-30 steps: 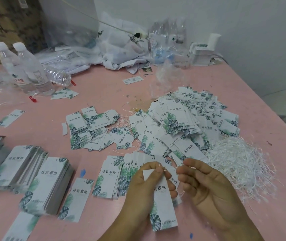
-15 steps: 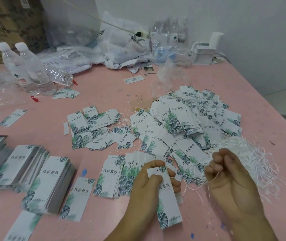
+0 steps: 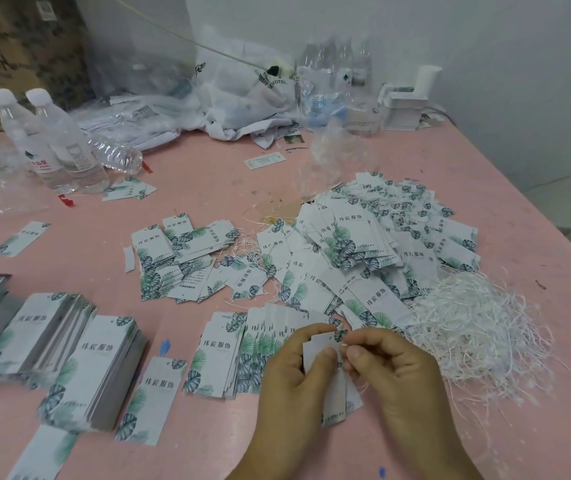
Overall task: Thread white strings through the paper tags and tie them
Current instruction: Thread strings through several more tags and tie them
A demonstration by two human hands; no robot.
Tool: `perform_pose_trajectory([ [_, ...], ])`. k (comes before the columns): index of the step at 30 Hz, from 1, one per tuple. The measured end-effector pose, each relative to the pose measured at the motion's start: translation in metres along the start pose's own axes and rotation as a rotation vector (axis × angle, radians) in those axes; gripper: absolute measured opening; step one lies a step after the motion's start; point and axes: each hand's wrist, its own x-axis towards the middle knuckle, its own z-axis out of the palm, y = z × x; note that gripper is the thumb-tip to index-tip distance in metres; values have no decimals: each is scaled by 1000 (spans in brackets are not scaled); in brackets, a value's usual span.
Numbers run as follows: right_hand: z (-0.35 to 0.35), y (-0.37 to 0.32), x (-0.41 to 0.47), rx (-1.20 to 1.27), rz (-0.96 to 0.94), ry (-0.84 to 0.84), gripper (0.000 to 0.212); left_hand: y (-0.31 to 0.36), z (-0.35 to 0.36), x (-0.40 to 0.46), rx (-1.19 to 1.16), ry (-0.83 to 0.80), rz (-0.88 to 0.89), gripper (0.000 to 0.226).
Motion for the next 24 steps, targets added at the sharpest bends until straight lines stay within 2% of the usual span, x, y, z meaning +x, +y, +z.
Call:
perform_pose_trajectory([
  [5, 8, 0, -3, -51, -14, 81, 32, 1, 0, 0, -19, 54, 14, 13],
  [10, 11, 5, -4, -151, -46, 130, 32, 5, 4, -4, -29, 45, 8, 29],
  [15, 12, 10, -5, -265, -117, 160, 33, 8, 7, -5, -15, 40, 26, 27],
  [20, 9, 15, -4, -285, -133, 181, 34, 5, 5, -4, 49, -5, 99, 20],
  [24, 6, 17, -3, -251, -143, 181, 33, 7, 4, -2, -81, -87, 39, 24],
])
